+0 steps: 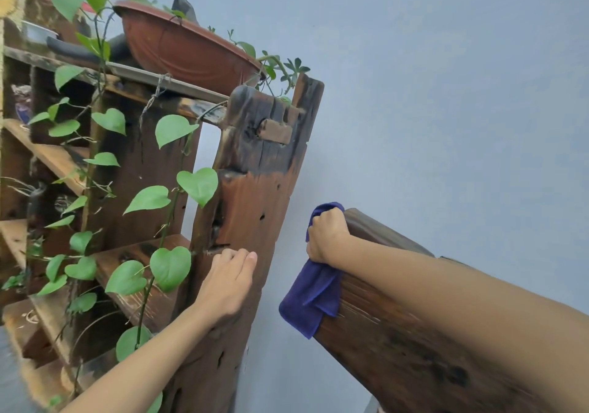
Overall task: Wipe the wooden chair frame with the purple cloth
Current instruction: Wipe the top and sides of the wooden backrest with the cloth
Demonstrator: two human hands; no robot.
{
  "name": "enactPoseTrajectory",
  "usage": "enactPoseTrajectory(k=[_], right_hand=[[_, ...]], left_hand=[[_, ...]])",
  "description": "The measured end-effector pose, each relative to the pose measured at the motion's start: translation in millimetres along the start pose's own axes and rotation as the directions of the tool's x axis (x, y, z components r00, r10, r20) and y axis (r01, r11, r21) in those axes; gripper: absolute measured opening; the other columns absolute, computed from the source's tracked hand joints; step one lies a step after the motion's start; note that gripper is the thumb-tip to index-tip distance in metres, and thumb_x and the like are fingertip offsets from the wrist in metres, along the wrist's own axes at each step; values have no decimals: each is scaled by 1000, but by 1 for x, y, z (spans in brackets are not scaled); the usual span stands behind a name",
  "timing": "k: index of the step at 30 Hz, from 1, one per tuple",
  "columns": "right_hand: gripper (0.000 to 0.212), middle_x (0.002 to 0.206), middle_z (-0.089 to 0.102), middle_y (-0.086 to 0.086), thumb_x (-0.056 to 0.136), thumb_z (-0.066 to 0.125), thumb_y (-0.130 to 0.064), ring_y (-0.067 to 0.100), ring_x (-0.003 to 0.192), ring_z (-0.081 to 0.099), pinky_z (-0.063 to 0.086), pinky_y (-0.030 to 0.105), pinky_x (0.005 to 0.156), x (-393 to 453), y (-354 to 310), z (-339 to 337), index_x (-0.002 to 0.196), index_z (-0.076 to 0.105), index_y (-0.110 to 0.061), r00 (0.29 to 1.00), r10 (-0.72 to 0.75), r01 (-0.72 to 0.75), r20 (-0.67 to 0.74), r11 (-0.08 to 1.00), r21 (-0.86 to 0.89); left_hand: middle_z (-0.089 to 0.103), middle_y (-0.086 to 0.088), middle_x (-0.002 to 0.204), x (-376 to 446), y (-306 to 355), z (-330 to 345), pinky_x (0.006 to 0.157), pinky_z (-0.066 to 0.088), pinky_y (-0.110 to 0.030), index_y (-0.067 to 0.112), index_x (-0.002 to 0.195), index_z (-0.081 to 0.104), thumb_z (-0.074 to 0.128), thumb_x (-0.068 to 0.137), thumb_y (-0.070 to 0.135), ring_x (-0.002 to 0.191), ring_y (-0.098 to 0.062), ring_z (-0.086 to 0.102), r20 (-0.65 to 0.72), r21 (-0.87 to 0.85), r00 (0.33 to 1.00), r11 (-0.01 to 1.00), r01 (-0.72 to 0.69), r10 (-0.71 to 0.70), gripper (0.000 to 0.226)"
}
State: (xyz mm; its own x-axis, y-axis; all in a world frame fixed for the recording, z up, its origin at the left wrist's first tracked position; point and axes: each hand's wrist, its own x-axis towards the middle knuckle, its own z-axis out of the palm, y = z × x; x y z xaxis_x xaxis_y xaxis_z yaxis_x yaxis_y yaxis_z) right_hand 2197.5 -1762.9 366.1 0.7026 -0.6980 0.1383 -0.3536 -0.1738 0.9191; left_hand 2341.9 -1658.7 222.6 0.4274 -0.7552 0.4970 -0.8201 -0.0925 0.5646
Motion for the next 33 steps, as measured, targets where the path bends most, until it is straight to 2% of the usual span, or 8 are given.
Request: enactPoseTrajectory(k=[5, 9, 13, 15, 19, 24, 29, 33], right_hand=[[15, 77, 54, -4, 94, 52, -24, 18, 70, 49, 31, 31, 62, -16, 10, -1, 85, 64, -21, 982, 156, -123, -109, 957, 263], [20, 94, 72, -1, 93, 56, -32, 23, 86, 69, 34, 30, 62, -29, 29, 2, 94, 73, -22, 950, 259, -151, -176, 871, 468], [58, 113, 72, 8, 93, 46, -63, 36, 99, 71, 42, 36, 67, -70, 50, 41, 120, 64, -15, 903, 418, -235, -103, 680, 695], [75, 120, 70, 10, 92, 40, -73, 39, 102, 70, 47, 41, 73, -94, 46, 61, 136, 50, -14, 893, 448, -278, -45, 626, 729], [77, 117, 71, 6, 88, 33, -80, 35, 103, 69, 50, 42, 78, -148, 54, 101, 129, 52, -18, 848, 524, -388, 81, 510, 768], [62, 106, 75, 4, 88, 44, -68, 30, 102, 66, 38, 42, 110, -227, 69, 146, 118, 60, -16, 838, 535, -466, 109, 597, 653], [45, 91, 59, -10, 79, 24, -70, 28, 86, 58, 44, 38, 70, -288, 98, 198, 93, 52, -38, 709, 519, -646, 477, 206, 735], [51, 111, 66, 6, 94, 27, -70, 29, 92, 55, 38, 40, 83, -267, 120, 220, 79, 62, -35, 648, 410, -678, 642, -74, 732]], left_hand=[[56, -3, 120, -11, -12, -5, 97, 35, -40, 12, 132, 48, 32, 104, 8, 114, -29, 48, 62, 196, 995, 977, -85, 74, 33], [54, -8, 124, -9, 9, -3, 94, 33, -39, 11, 132, 46, 32, 103, 9, 115, -30, 48, 71, 292, 991, 948, -126, 110, 33], [54, -12, 130, -6, 49, 0, 84, 28, -36, 7, 130, 50, 36, 100, 7, 110, -32, 48, 85, 203, 983, 963, -178, 164, 34], [50, -11, 139, 0, 72, 3, 93, 32, -36, 5, 130, 51, 33, 103, 10, 119, -32, 46, 88, 147, 972, 962, -228, 217, 33], [46, -9, 151, 20, 135, 7, 117, 25, -33, 8, 145, 44, 30, 109, 28, 139, -24, 38, 2, -214, 970, 947, -239, 245, 43], [55, -7, 144, 55, 194, 12, 117, 29, -38, 13, 129, 62, 27, 108, 35, 136, -24, 43, 10, -221, 917, 895, -387, 399, 46], [72, -4, 107, 81, 221, 21, 87, 49, -45, 21, 95, 67, 15, 102, 48, 103, -31, 63, 127, 55, 905, 908, -415, 405, 59], [72, 4, 80, 73, 220, 43, 71, 39, -34, 19, 75, 67, 31, 100, 45, 87, -20, 66, -122, 271, 872, 862, -429, 473, 50]])
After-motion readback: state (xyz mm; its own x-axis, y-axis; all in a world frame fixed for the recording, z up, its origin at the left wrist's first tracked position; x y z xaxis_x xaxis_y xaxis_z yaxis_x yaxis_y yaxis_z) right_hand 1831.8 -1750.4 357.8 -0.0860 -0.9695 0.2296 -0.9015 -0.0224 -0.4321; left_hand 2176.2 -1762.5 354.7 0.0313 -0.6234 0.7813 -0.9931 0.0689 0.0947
